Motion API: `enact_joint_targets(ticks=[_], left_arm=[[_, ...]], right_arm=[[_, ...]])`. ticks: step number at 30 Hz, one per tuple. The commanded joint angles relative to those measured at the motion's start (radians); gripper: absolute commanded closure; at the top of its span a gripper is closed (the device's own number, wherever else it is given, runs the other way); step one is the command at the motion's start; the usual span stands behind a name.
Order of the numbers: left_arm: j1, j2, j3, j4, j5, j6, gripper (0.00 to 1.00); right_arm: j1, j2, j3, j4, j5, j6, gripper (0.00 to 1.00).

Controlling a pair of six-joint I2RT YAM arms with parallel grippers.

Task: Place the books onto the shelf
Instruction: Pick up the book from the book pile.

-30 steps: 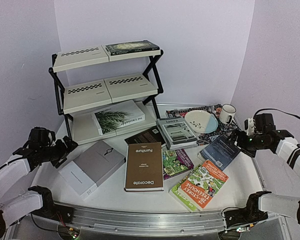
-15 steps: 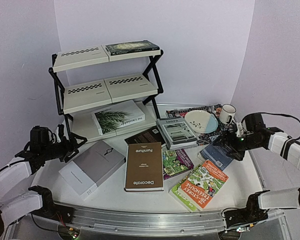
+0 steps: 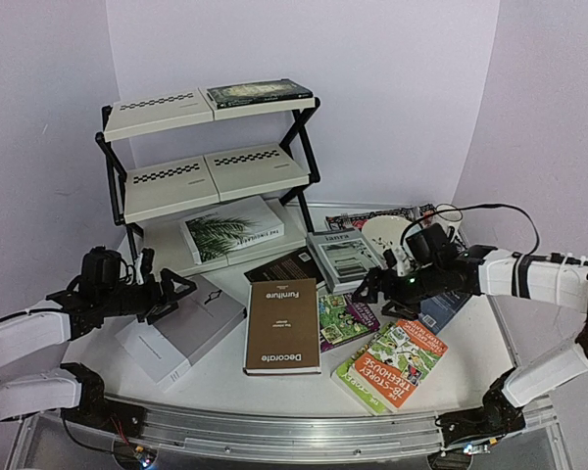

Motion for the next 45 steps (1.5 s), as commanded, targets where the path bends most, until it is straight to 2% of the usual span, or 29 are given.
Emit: enact_joint_targets(ticks=[1, 7, 15, 21, 23, 31, 33, 37, 41, 45], left_arm=[[-0.054, 0.008, 0.021, 0.068, 0.01, -0.026, 0.03], [-0.142, 0.045, 0.012, 0.077, -0.018, -0.023, 0.04], [-0.248, 0.12, 0.013, 0.165, -0.059, -0.059, 0.06], [-0.392, 0.233, 0.071, 0.179, -0.164, -0.051, 0.06], [-0.411, 0.267, 0.089, 0.179, -0.18, -0.05, 0.06], [-0.438, 0.324, 0.119, 0.182, -0.202, -0.078, 0.06], [-0.438, 0.333, 0.122, 0.183, -0.206, -0.077, 0.07], [-0.438, 0.355, 0.127, 0.182, -0.21, -0.08, 0.08], [-0.438, 0.294, 0.11, 0.181, -0.25, -0.08, 0.09], [-0.436, 0.175, 0.116, 0.13, -0.301, -0.075, 0.08]], right_arm=[[0.136, 0.073, 0.046, 0.094, 0.078, 0.08, 0.02], [0.286, 0.205, 0.081, 0.166, 0.159, 0.138, 0.02], [0.39, 0.235, 0.006, 0.258, 0.243, 0.253, 0.1], [0.423, 0.234, -0.036, 0.277, 0.262, 0.285, 0.06], [0.424, 0.239, -0.05, 0.293, 0.263, 0.299, 0.05], [0.43, 0.319, -0.037, 0.408, 0.2, 0.347, 0.13], [0.43, 0.339, -0.029, 0.429, 0.187, 0.354, 0.18], [0.432, 0.338, 0.0, 0.44, 0.172, 0.357, 0.38], [0.431, 0.276, 0.008, 0.402, 0.212, 0.354, 0.57], [0.431, 0.215, 0.03, 0.318, 0.246, 0.315, 0.66]])
